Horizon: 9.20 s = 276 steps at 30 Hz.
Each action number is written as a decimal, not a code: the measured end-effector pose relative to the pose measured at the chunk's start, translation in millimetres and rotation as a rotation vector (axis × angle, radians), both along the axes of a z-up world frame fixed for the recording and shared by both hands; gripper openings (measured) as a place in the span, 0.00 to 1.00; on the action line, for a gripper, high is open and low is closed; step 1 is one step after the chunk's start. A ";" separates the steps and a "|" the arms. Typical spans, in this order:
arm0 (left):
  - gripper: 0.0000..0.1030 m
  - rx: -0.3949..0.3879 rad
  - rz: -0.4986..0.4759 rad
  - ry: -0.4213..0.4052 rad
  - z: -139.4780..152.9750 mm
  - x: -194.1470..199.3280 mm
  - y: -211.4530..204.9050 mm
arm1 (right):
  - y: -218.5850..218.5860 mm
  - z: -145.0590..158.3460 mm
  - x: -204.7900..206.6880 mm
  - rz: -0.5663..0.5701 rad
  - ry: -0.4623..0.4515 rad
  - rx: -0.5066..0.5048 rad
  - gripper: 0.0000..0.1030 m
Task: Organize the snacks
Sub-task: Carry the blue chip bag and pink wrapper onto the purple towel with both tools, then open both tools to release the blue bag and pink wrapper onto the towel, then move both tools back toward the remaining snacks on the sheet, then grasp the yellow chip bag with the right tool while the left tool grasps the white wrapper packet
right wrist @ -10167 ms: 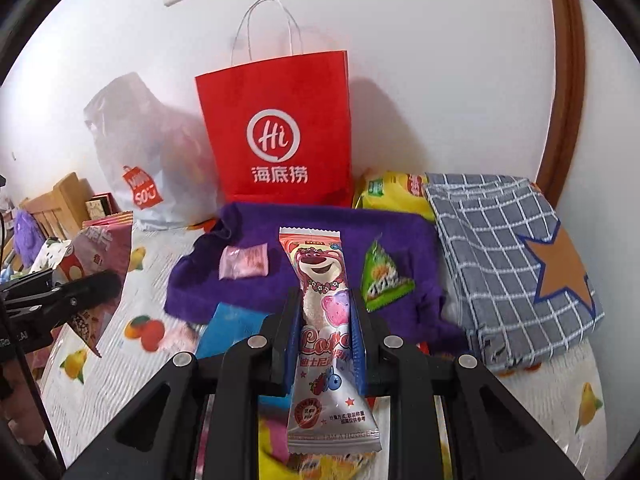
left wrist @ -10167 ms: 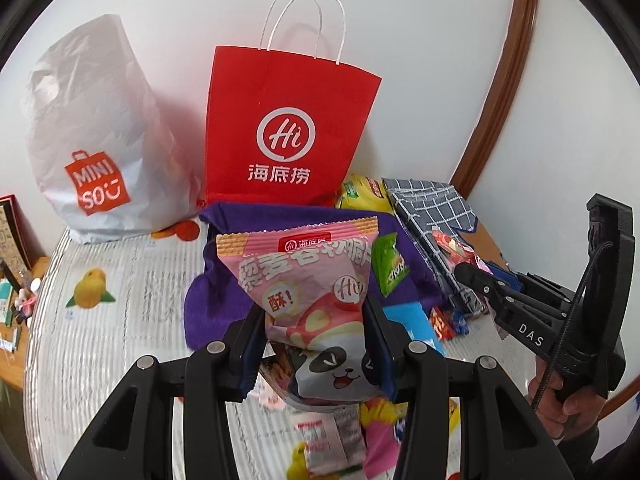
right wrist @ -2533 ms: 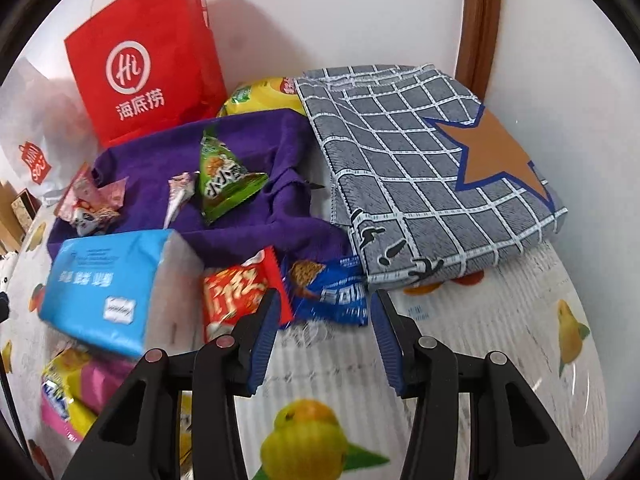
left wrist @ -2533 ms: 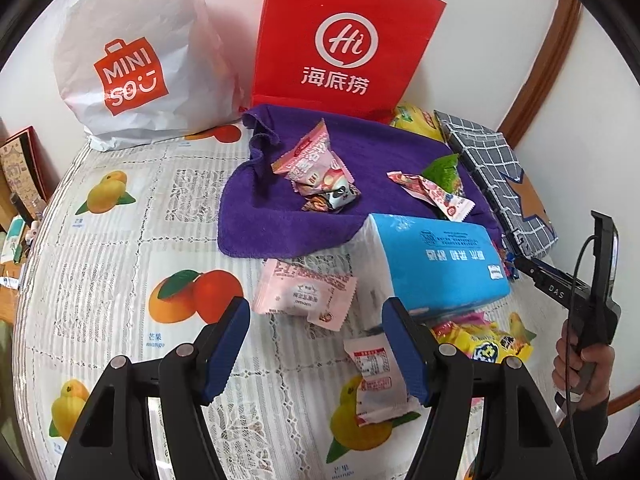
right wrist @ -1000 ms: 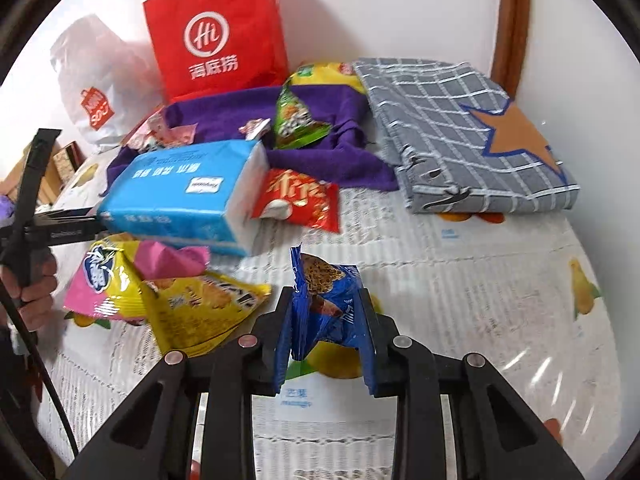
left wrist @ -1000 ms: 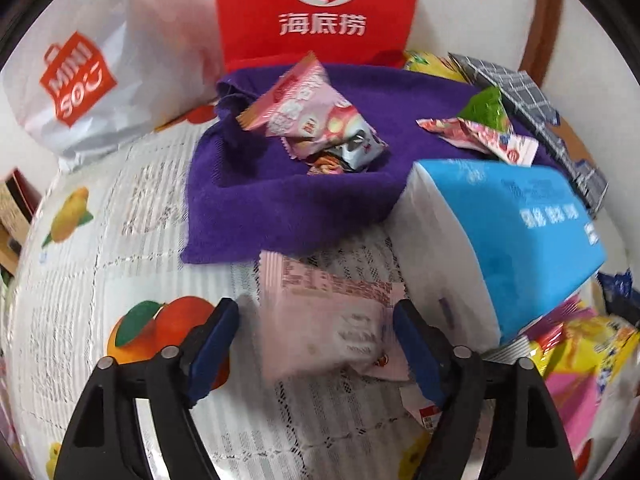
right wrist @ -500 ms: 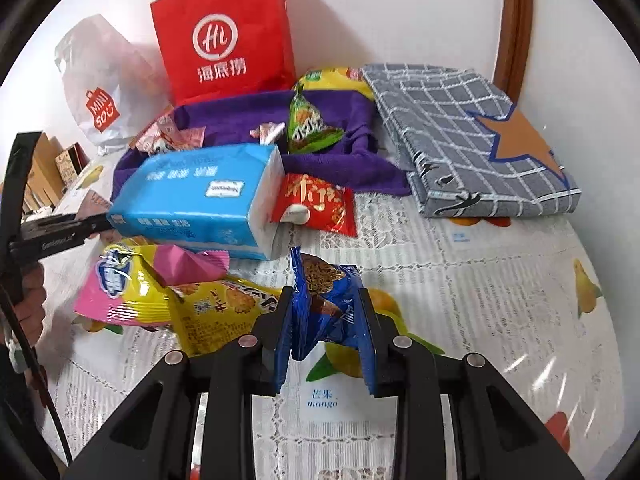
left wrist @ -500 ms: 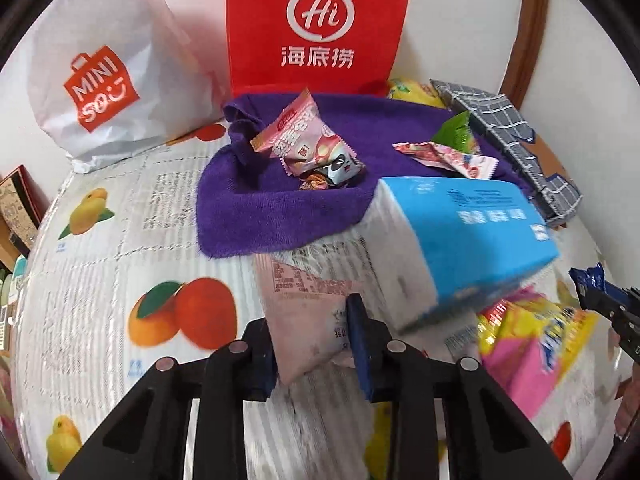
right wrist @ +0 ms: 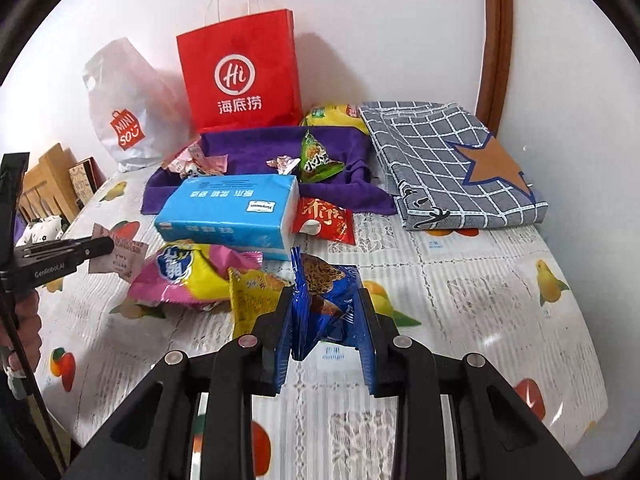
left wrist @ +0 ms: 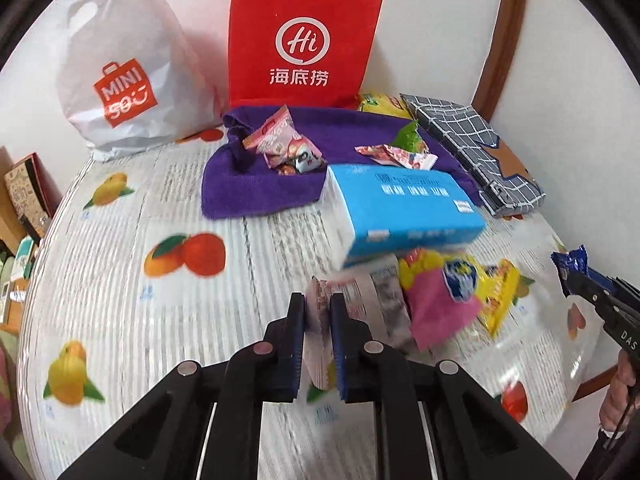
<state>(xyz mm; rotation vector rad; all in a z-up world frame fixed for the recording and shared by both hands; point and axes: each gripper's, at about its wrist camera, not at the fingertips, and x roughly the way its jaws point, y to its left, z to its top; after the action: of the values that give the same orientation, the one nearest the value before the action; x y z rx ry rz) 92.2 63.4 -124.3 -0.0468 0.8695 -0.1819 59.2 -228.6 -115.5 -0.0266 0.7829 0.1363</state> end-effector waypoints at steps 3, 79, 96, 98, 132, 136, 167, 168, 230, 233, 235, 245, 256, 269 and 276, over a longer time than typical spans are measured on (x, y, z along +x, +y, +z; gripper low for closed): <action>0.12 -0.011 0.013 0.019 -4.8 -12.4 4.1 | 0.0 -0.2 -9.3 0.008 -0.003 0.015 0.28; 0.10 -0.070 -0.027 -0.106 95.4 133.2 -9.3 | 82.8 77.9 194.8 0.131 -0.100 0.026 0.28; 0.10 -0.111 -0.011 -0.066 76.5 227.2 -3.4 | 98.6 66.9 268.2 0.133 -0.107 0.002 0.28; 0.10 -0.118 -0.001 -0.045 65.0 235.3 -0.9 | 97.9 56.3 274.7 0.134 -0.090 -0.011 0.28; 0.10 -0.106 0.007 0.106 15.7 269.1 4.9 | 100.2 -17.5 318.5 0.171 0.123 -0.089 0.28; 0.10 -0.099 -0.001 0.109 15.8 268.1 2.7 | 99.7 -17.6 318.6 0.169 0.124 -0.089 0.28; 0.55 -0.102 -0.037 0.027 68.0 229.0 -15.8 | 81.9 52.8 255.1 0.051 0.059 -0.111 0.68; 0.55 -0.107 -0.043 0.025 70.6 226.8 -17.5 | 81.0 55.1 250.4 0.049 0.063 -0.110 0.68; 0.60 -0.049 0.035 -0.034 44.4 30.0 -6.0 | 10.2 23.2 83.0 -0.016 0.022 0.100 0.84; 0.60 -0.052 0.026 -0.028 41.5 32.0 -5.5 | 12.1 19.8 84.7 -0.016 0.028 0.093 0.84; 0.60 -0.052 0.020 -0.025 39.2 33.1 -5.7 | 13.2 17.2 85.9 -0.019 0.031 0.084 0.84; 0.60 -0.069 0.021 0.002 25.9 40.0 4.6 | 19.1 -2.5 94.2 -0.019 0.086 0.074 0.84; 0.60 -0.081 0.020 0.033 12.8 48.2 9.0 | 26.6 -21.5 103.2 -0.002 0.134 0.061 0.81; 0.60 -0.089 0.025 0.052 3.3 55.1 16.4 | 40.0 -45.7 117.2 0.018 0.198 0.053 0.82; 0.60 -0.093 0.030 0.063 -2.1 58.4 19.4 | 47.1 -58.1 122.4 0.022 0.212 0.011 0.81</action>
<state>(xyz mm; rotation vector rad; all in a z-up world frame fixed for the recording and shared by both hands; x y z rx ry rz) 150.6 82.8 -126.4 -0.1528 0.9223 -0.1935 181.6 -181.6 -173.5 -0.0103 0.9940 0.1657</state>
